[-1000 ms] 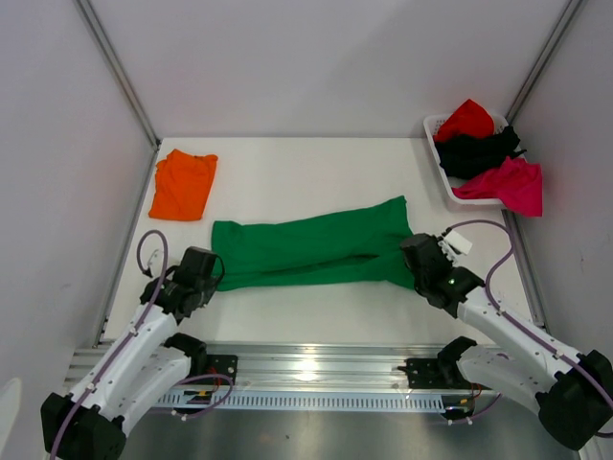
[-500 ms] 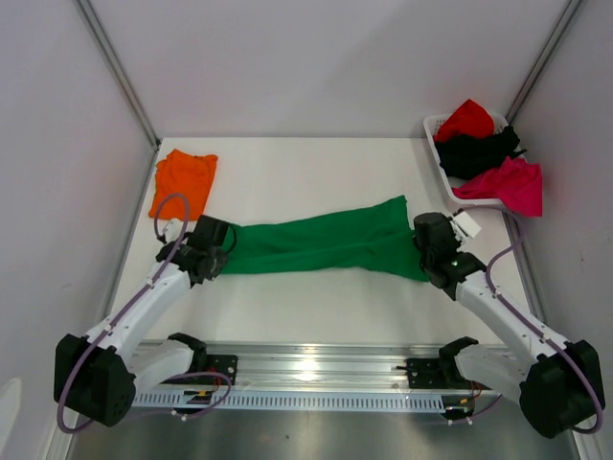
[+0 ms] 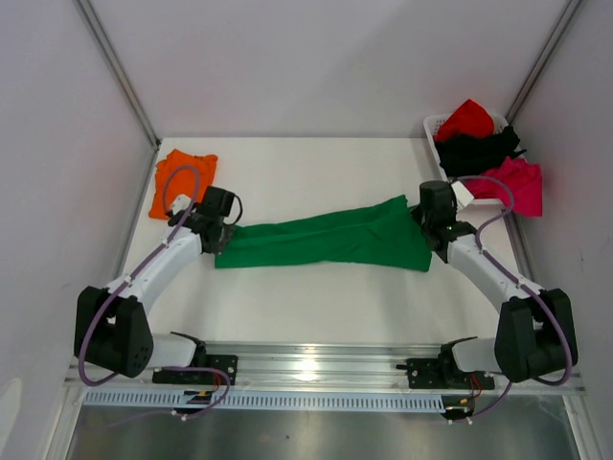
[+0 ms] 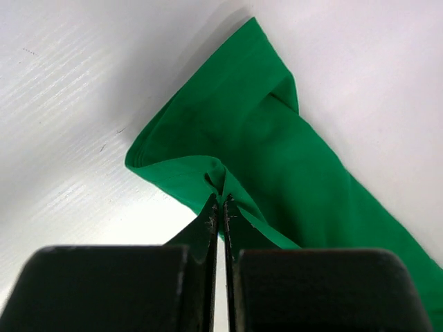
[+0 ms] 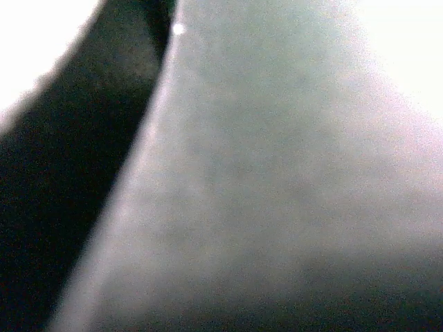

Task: Fold and stack the t-shirts
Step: Fold the tshirt

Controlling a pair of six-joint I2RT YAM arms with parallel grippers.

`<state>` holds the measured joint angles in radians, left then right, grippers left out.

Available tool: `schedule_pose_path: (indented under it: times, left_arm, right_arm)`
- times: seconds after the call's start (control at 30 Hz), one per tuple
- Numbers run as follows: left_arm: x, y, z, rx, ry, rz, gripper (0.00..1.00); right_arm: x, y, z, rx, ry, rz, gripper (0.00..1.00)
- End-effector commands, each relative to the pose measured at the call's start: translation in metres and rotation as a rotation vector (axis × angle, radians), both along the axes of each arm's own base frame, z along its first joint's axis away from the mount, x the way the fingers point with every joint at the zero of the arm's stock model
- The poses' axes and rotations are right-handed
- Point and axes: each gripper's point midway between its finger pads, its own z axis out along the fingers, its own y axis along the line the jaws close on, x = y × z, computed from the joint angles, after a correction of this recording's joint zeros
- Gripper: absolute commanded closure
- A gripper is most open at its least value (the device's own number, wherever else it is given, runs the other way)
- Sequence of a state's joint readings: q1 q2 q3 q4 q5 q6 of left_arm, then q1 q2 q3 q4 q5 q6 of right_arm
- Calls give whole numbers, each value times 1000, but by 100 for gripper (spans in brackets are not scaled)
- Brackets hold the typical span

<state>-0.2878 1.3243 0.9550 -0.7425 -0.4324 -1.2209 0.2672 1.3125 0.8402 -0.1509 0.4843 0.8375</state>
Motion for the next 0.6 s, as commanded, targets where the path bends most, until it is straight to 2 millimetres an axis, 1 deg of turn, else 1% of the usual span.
schedule_pose_path:
  times: [0.0,0.07,0.17,0.2,0.27,0.3,0.33,0.37,0.4,0.43,0.47,0.5,0.53,0.57]
  left_arm:
    - [10,0,17,-12,-41,10,99]
    - [9,1,19,-13,-49,12,99]
    - [8,3,20,-14,-55,19,99]
    - [7,3,21,-16,-58,19,99]
    - [6,4,21,-16,-59,23,99]
    - [6,4,20,-16,-57,26,99]
    - [5,5,19,-18,-54,29,99]
    - [5,6,19,-19,-53,30,99]
    - [5,6,19,-19,-54,32,99]
    - [5,7,19,-20,-53,36,99]
    - [4,9,18,-17,-52,38,99]
    - [4,9,18,-15,-47,39,99]
    - [4,11,18,-13,-47,43,99]
    - [4,12,18,-13,-47,46,99]
  right_arm:
    - [35,9,42,-12,-113,76,100]
    - [44,14,40,-7,-113,104,100]
    - [57,17,44,-10,-120,134,100]
    - [65,19,42,-7,-113,147,100]
    - [73,22,42,-12,-108,164,100]
    - [78,24,33,-13,-85,169,100]
    - [85,27,39,-6,-97,179,100]
    - [89,30,39,-8,-96,191,100]
    - [93,30,31,-10,-78,193,100]
    - [99,33,35,-6,-87,200,100]
    - [102,33,35,-10,-86,202,100]
    - [105,34,35,-13,-86,206,100]
    - [109,34,27,-15,-68,206,100]
    - [113,36,29,-17,-72,209,100]
